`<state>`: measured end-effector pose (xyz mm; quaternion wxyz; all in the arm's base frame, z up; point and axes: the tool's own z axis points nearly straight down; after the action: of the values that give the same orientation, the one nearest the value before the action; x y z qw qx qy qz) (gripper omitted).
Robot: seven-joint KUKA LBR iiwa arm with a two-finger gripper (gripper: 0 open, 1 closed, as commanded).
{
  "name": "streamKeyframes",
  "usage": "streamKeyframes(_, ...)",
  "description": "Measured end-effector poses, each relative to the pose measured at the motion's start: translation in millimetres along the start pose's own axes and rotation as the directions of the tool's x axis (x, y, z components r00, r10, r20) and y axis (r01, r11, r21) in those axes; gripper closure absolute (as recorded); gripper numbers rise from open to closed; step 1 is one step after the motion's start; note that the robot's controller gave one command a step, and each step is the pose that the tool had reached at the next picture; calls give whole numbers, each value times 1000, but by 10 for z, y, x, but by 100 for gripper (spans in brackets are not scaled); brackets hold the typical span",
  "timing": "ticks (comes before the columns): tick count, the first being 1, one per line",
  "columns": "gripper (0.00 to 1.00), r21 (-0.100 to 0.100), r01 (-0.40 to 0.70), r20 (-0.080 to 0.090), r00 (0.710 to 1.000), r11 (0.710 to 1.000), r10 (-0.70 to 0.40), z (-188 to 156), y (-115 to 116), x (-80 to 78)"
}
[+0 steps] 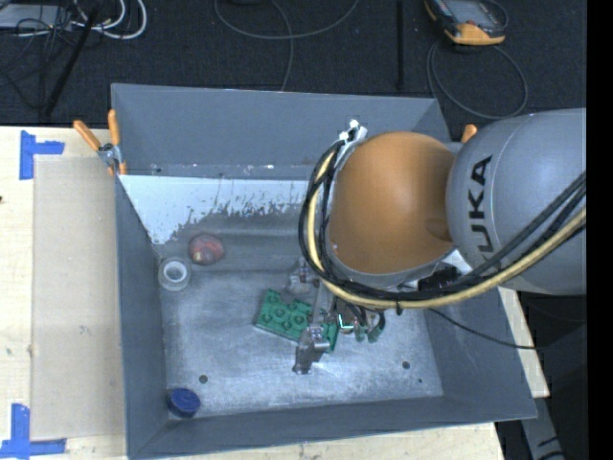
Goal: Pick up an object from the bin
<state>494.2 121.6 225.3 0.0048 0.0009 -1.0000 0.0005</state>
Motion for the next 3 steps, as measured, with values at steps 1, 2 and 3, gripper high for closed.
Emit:
streamKeyframes(1, 0, 1, -71, 4, 997, 997, 71, 794, -345, -609)
streamKeyframes(2, 0, 1, 169, 8, 986, 986, -169, 1489, -778, -838)
streamKeyframes(3, 100, 0, 166, 10, 986, 986, -166, 1471, -774, -843)
